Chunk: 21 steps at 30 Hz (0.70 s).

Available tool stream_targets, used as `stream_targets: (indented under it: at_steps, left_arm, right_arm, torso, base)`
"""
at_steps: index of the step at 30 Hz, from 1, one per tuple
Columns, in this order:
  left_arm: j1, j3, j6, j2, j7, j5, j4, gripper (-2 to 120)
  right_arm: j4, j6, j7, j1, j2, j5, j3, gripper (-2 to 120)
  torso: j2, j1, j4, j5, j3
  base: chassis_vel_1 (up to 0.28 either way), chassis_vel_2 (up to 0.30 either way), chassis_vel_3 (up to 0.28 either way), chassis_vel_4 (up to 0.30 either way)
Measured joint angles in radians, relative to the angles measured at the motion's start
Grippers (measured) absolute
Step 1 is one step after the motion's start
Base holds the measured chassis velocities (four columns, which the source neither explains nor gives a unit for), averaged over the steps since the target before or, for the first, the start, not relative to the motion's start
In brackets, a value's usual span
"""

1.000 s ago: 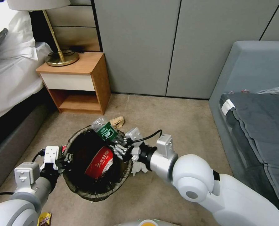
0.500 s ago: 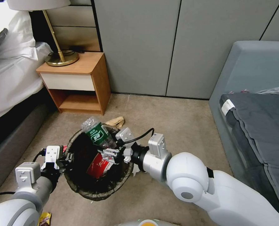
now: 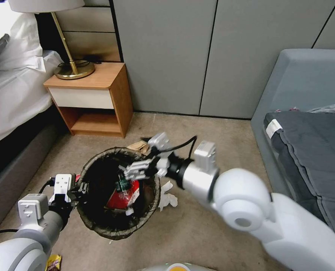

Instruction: Pick up the trash bin, then pick up the garbage from the floor and place it into the trash bin.

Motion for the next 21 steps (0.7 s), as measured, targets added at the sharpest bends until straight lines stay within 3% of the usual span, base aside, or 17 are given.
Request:
stream_targets:
  at_steps: [11,21]
  left_arm:
    - [0.003,-0.014,0.0,0.0,0.0,-0.005,0.0,1]
    - [0.006,-0.056,0.0,-0.001,0.0,-0.027,0.0,1]
  right_arm:
    - [-0.021,0.042,0.044,0.005,-0.053,0.008,0.119,100]
    - [-0.157,0.063,-0.019,-0.153,-0.085,-0.084,0.244,100]
  torso:
    - [0.0,0.0,0.0002,0.0,0.0]
    - [0.0,0.0,0.0,0.0001,0.0]
  base:
    - [0.0,0.0,0.0,0.0]
    - [0.0,0.0,0.0,0.0]
